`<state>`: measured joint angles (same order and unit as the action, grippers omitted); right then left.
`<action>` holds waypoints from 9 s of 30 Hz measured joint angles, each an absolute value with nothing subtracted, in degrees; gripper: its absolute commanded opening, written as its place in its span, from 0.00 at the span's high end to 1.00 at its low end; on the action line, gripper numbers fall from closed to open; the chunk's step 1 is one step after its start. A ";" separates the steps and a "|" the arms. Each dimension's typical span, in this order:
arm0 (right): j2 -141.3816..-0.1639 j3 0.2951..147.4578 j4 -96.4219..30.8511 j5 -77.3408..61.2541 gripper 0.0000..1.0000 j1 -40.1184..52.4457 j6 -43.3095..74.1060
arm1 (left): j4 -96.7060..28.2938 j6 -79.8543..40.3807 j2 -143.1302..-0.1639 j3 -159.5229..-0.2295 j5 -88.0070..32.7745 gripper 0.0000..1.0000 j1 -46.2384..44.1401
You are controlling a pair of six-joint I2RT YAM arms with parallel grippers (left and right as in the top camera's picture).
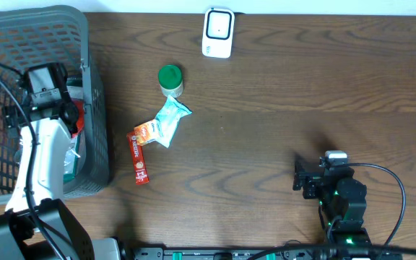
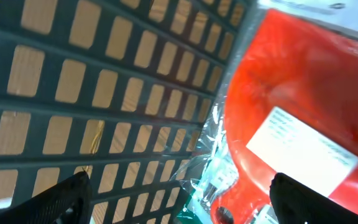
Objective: Scan the item barcode
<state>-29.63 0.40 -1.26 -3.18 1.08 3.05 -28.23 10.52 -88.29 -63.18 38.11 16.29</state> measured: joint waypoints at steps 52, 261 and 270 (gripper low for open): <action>-29.63 0.40 -1.10 -3.18 0.01 1.08 3.05 | -35.29 17.15 -98.13 -63.18 8.12 0.08 18.09; -29.63 0.40 -2.28 -3.18 0.01 1.08 3.05 | -21.02 12.40 -72.47 -63.99 15.33 0.92 26.94; -29.63 0.40 -2.07 -3.18 0.01 1.08 3.05 | -22.22 11.81 -64.27 -63.99 15.33 0.92 26.94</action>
<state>-29.63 0.40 -2.07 -3.18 1.08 3.05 -22.22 11.81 -64.27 -63.99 15.33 26.94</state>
